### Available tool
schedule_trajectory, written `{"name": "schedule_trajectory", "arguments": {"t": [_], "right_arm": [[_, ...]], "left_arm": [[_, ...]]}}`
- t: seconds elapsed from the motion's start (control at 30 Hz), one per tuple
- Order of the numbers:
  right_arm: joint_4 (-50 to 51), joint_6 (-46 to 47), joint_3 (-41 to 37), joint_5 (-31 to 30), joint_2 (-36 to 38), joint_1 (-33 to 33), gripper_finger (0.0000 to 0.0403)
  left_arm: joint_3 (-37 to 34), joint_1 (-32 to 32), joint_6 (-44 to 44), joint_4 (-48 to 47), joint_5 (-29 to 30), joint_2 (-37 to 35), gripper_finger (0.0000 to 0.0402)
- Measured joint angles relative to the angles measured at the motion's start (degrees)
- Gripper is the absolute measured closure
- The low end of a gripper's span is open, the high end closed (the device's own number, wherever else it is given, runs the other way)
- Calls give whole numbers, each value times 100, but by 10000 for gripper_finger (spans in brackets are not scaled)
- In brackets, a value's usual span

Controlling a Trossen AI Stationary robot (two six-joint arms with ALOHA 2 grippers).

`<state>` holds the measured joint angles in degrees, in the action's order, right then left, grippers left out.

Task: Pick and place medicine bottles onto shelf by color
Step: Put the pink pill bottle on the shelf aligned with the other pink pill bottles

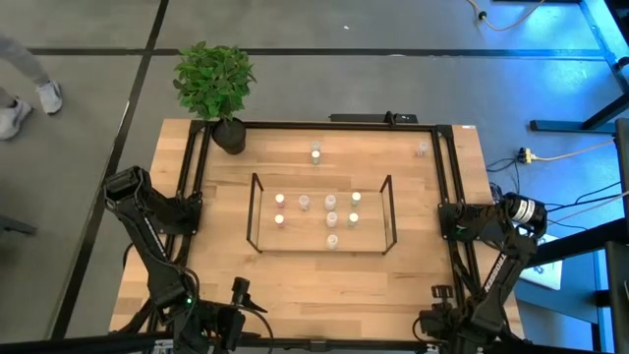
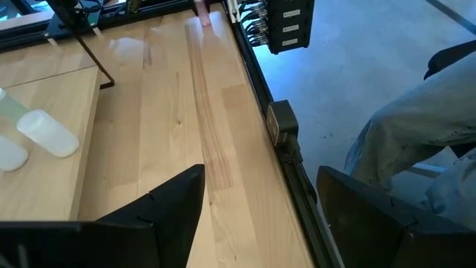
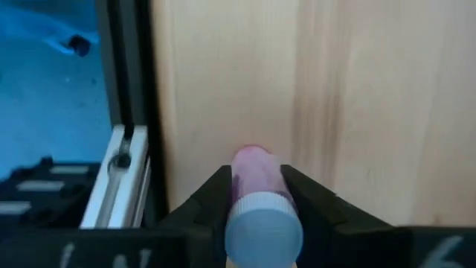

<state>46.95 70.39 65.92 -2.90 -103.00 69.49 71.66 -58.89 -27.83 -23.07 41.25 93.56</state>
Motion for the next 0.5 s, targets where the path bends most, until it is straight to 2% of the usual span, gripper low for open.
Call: {"name": "schedule_trajectory", "arguments": {"t": [0.17, 0.5], "right_arm": [[18, -123, 169, -102, 0, -331, 294], [10, -1278, 849, -238, 0, -1352, 299]], "left_arm": [[0, 0, 0, -2, -4, -1, 149], [0, 0, 0, -25, -8, 0, 149]]}}
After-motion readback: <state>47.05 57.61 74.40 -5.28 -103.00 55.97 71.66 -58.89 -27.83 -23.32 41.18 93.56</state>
